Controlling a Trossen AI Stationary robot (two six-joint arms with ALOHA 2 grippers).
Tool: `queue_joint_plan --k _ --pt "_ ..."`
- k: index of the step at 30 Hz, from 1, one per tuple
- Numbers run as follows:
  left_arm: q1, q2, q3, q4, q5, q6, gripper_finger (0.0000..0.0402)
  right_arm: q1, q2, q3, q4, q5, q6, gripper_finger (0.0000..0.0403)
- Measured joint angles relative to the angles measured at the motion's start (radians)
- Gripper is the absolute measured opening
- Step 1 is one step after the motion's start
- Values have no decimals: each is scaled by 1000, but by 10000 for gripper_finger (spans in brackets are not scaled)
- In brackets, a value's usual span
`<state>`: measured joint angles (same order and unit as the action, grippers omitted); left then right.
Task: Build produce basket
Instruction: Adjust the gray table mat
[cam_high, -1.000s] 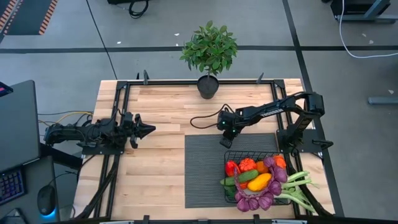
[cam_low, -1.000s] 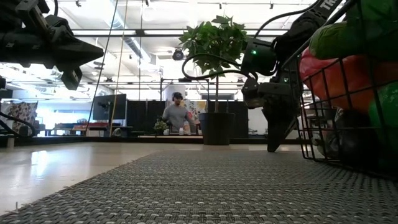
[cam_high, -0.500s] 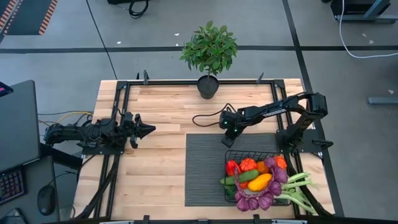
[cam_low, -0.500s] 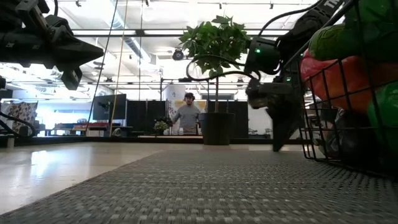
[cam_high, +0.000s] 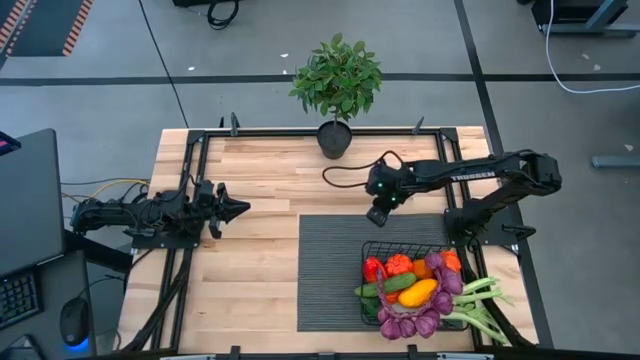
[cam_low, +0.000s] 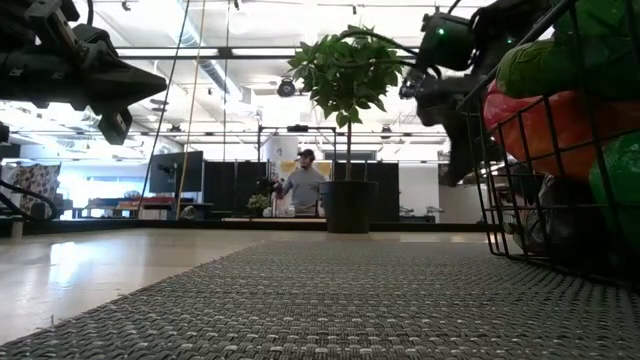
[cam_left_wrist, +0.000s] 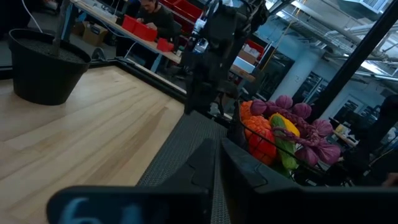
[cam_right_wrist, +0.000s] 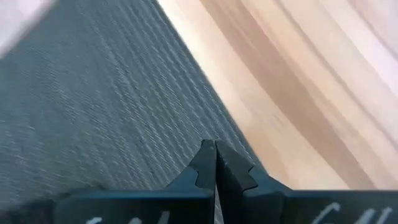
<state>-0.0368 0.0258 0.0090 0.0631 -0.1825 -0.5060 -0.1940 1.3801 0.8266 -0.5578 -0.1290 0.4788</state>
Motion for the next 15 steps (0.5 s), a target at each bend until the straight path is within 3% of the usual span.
queue_joint_plan --k 5,15 --pt "0 0 0 0 0 0 26 0 2 -29 -79 30 -10 6" --pt "0 1 0 1 -1 0 35 47 111 -115 -37 -41 0 6"
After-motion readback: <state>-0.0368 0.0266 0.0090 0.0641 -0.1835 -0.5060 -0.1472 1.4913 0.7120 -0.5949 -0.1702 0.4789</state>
